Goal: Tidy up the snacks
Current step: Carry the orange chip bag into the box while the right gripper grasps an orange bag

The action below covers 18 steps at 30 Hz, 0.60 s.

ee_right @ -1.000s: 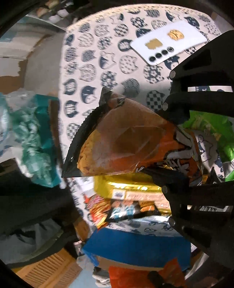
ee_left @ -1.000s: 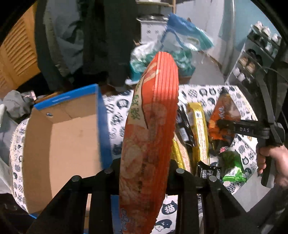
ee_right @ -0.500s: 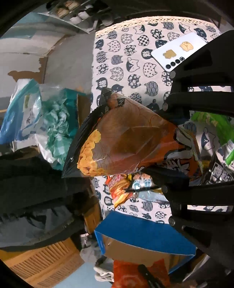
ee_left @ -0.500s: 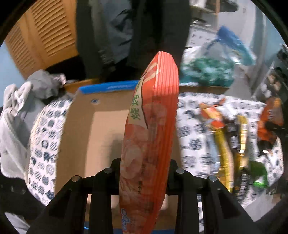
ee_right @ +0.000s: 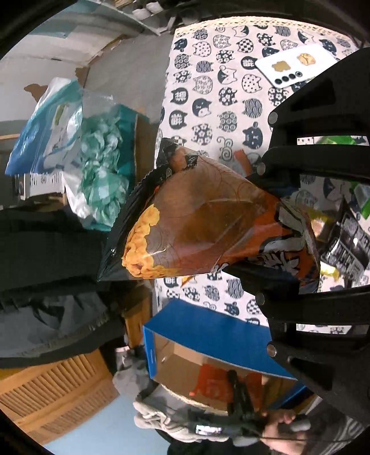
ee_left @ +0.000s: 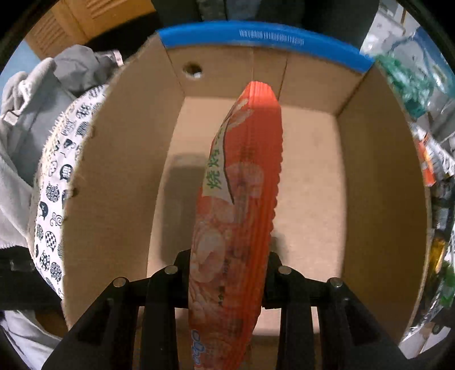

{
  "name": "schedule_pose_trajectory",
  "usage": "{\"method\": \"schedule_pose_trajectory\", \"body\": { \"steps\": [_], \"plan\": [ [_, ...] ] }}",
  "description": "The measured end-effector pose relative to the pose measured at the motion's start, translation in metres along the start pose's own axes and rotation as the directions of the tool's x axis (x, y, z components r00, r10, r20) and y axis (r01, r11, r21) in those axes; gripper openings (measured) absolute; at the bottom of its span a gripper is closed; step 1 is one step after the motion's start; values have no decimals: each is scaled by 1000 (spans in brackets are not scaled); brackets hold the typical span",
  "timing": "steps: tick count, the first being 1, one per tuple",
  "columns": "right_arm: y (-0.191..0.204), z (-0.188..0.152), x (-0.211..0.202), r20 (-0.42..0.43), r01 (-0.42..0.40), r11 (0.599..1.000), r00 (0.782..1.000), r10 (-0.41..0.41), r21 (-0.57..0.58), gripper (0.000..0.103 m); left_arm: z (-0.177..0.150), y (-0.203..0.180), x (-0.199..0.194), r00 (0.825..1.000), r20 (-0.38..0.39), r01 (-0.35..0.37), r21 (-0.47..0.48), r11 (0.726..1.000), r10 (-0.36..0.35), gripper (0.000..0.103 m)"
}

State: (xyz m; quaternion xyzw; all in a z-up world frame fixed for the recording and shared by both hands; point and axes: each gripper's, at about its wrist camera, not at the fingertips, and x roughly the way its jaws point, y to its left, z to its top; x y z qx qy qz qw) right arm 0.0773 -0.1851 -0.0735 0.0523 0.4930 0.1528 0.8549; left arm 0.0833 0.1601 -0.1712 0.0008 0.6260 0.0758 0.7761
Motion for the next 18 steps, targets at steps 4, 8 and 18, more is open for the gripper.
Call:
{"method": "schedule_pose_trajectory", "body": {
  "steps": [4, 8, 18],
  "plan": [
    [6, -1, 3, -5, -9, 1000, 1000, 9, -7, 39, 1, -3, 9, 999, -51, 17, 15, 1000, -16, 33],
    [10, -1, 5, -14, -13, 1000, 1000, 13, -12, 39, 1, -6, 14, 995, -97, 1, 41, 999, 3, 35],
    [42, 4, 1, -20, -59, 997, 998, 58, -57, 39, 2, -8, 1, 997, -67, -27, 68, 997, 31, 79]
  ]
}}
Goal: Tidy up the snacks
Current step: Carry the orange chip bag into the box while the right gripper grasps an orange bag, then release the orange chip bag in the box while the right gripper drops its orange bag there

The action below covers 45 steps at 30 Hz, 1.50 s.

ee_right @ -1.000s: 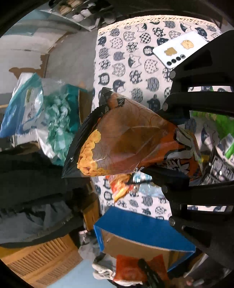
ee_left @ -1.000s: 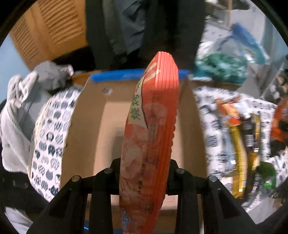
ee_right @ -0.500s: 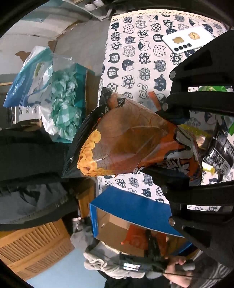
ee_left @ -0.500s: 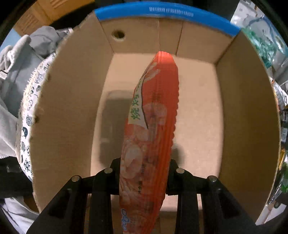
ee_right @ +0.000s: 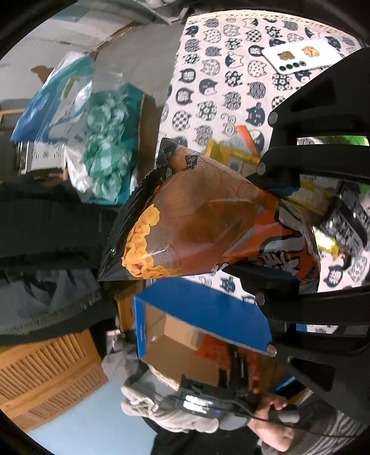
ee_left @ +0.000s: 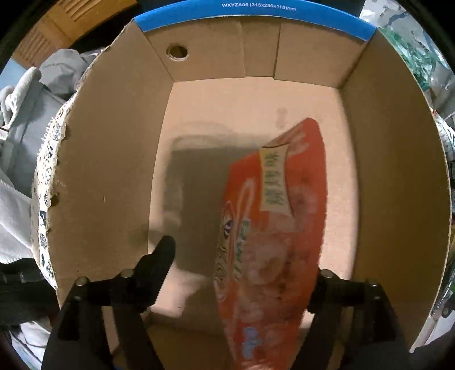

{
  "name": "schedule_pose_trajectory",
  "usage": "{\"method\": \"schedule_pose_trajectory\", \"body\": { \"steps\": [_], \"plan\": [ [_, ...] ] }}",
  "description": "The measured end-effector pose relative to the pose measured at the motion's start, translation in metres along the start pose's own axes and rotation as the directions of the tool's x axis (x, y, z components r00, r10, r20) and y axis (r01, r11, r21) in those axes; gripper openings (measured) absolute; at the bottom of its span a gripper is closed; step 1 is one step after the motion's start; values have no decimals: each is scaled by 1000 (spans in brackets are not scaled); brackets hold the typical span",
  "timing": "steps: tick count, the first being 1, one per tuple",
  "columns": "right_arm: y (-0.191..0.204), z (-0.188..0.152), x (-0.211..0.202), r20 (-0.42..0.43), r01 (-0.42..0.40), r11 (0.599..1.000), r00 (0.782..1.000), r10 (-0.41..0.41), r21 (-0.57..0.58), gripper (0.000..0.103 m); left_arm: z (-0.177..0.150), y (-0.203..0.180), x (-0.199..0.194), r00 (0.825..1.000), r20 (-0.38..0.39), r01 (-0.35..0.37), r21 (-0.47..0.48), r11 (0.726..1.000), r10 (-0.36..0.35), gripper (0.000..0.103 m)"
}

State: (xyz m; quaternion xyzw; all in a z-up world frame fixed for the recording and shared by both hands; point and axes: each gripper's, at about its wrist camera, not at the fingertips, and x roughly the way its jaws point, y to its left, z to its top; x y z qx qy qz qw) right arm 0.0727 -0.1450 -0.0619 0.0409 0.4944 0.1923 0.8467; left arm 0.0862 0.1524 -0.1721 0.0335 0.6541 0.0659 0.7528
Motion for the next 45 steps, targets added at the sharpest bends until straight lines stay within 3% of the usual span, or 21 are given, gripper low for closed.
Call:
{"method": "schedule_pose_trajectory", "body": {
  "steps": [6, 12, 19, 22, 32, 37, 41, 45],
  "plan": [
    [52, 18, -1, 0, -69, 994, 998, 69, -89, 39, -6, 5, -11, 1000, 31, -4, -11, 1000, 4, 80],
    [108, 42, 14, -34, -146, 974, 989, 142, -174, 39, -33, 18, -72, 985, 170, 30, -39, 999, -23, 80],
    [172, 63, 65, -132, -204, 955, 975, 178, -215, 40, -37, 59, -97, 962, 272, 51, -143, 988, -10, 82],
    [195, 62, 97, -191, -192, 955, 970, 149, -227, 39, -43, 76, -97, 960, 281, 62, -191, 980, -6, 82],
    [208, 41, 182, -385, -97, 964, 923, -6, -249, 40, -51, 89, -88, 965, 262, 57, -208, 976, -1, 83],
    [212, 37, 181, -379, -72, 963, 925, -33, -260, 41, -51, 87, -89, 963, 269, 61, -194, 979, -7, 83],
    [216, 40, 164, -326, -68, 957, 945, -29, -280, 62, -51, 87, -92, 960, 279, 66, -193, 979, -10, 82],
    [203, 47, 141, -275, -67, 958, 961, -12, -278, 64, -49, 85, -97, 954, 300, 85, -199, 976, -22, 82]
  ]
}}
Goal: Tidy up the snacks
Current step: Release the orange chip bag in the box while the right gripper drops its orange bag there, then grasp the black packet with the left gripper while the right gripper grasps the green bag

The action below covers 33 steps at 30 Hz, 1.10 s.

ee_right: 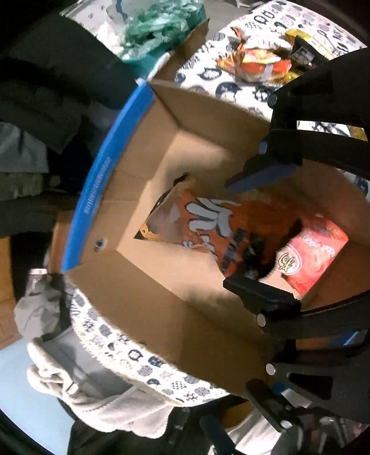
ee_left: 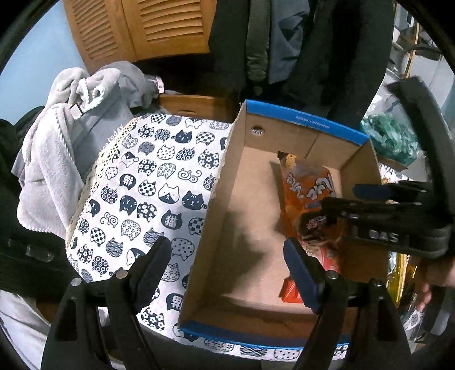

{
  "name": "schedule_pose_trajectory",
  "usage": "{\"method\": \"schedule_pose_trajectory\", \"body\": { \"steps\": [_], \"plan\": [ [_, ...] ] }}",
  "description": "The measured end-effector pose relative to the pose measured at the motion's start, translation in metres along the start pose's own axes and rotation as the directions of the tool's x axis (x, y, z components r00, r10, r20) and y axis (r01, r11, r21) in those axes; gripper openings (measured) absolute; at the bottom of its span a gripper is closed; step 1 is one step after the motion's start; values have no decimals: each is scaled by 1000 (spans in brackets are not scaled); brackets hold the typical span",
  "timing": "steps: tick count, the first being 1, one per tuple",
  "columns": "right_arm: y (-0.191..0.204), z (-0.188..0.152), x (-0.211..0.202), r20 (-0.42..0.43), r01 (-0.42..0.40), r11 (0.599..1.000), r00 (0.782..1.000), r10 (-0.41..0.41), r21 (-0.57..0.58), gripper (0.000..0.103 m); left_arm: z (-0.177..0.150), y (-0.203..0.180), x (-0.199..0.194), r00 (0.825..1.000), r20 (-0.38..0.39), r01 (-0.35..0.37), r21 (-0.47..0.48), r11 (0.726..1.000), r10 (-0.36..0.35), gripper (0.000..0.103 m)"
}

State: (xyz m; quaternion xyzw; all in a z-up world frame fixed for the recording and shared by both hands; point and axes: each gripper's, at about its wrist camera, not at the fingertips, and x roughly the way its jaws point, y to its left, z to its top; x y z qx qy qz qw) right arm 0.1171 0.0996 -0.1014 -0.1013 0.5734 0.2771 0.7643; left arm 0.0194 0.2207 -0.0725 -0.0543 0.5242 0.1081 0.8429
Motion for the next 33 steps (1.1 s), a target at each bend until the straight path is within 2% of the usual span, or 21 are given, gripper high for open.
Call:
{"method": "schedule_pose_trajectory", "body": {
  "steps": [8, 14, 18, 24, 29, 33],
  "plan": [
    [-26, -24, -71, 151, 7, 1000, 988, -11, 27, 71, 5, -30, -7, 998, 20, 51, 29, 998, -52, 82],
    [-58, -62, -114, 196, 23, 997, 980, -37, 73, 73, 0, -67, -10, 994, 3, 112, 96, 989, -113, 82],
    [-84, -87, -133, 198, 43, 993, 978, -64, 107, 77, -5, -97, -15, 989, -9, 147, 153, 977, -148, 82],
    [-130, -133, -152, 198, 65, 976, 974, -107, 206, 78, -14, -141, -17, 974, -57, 226, 212, 951, -219, 82],
    [-169, -174, -153, 168, 79, 954, 977, -131, 289, 78, -24, -180, -15, 971, -86, 237, 287, 928, -222, 82],
    [-197, -204, -152, 142, 90, 927, 978, -151, 364, 78, -39, -214, -7, 963, -142, 265, 342, 902, -229, 83]
  ]
}}
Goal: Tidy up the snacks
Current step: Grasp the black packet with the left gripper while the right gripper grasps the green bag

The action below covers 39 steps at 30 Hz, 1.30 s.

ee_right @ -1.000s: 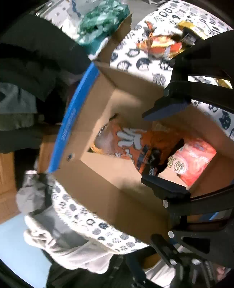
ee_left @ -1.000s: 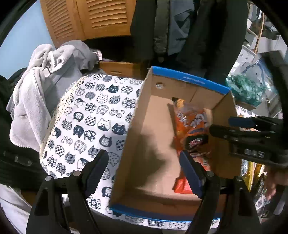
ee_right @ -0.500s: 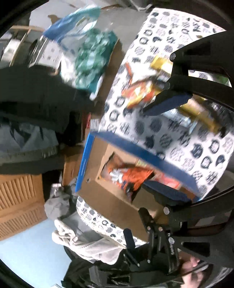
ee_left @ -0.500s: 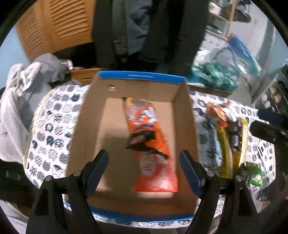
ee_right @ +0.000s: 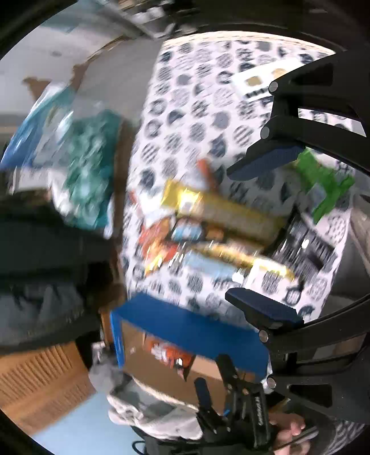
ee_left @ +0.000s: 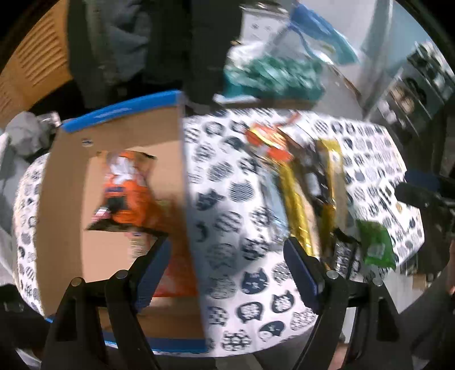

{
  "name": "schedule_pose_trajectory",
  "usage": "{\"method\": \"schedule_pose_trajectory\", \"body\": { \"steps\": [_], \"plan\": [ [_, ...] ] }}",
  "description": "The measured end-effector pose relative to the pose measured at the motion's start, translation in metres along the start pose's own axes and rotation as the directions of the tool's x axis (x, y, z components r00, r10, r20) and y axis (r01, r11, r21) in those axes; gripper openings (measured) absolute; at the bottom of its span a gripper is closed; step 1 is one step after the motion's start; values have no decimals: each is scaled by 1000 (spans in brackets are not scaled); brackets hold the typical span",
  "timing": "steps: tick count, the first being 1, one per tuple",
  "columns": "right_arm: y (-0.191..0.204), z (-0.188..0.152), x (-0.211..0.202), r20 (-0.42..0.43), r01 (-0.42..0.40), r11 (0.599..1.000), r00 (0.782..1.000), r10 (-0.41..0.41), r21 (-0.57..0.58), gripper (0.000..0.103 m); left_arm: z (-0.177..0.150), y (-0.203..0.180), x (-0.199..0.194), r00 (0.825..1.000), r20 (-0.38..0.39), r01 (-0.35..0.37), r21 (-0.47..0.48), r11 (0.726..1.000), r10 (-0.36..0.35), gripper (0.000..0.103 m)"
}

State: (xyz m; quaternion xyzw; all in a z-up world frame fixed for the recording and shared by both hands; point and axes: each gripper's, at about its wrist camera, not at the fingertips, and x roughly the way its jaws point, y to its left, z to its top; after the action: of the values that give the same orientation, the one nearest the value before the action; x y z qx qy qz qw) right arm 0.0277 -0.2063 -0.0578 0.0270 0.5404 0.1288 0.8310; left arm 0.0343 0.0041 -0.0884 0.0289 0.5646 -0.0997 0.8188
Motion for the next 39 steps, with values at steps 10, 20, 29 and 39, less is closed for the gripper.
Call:
{"method": "schedule_pose_trajectory", "body": {
  "steps": [10, 20, 29, 39],
  "plan": [
    [-63, -43, 22, -76, 58, 988, 996, -47, 146, 78, -5, -59, 25, 998, -57, -10, 127, 992, 17, 82],
    [-82, -61, 42, -133, 106, 973, 988, -79, 204, 78, -5, -74, 34, 997, -67, -16, 131, 991, 25, 83],
    [-83, -76, 75, -223, 149, 962, 970, -97, 228, 78, -22, -97, 45, 993, -107, 52, 98, 994, -42, 83],
    [-94, -101, 81, -270, 177, 955, 957, -110, 239, 78, -45, -132, 55, 989, -140, 69, 150, 986, -48, 83]
  ]
}}
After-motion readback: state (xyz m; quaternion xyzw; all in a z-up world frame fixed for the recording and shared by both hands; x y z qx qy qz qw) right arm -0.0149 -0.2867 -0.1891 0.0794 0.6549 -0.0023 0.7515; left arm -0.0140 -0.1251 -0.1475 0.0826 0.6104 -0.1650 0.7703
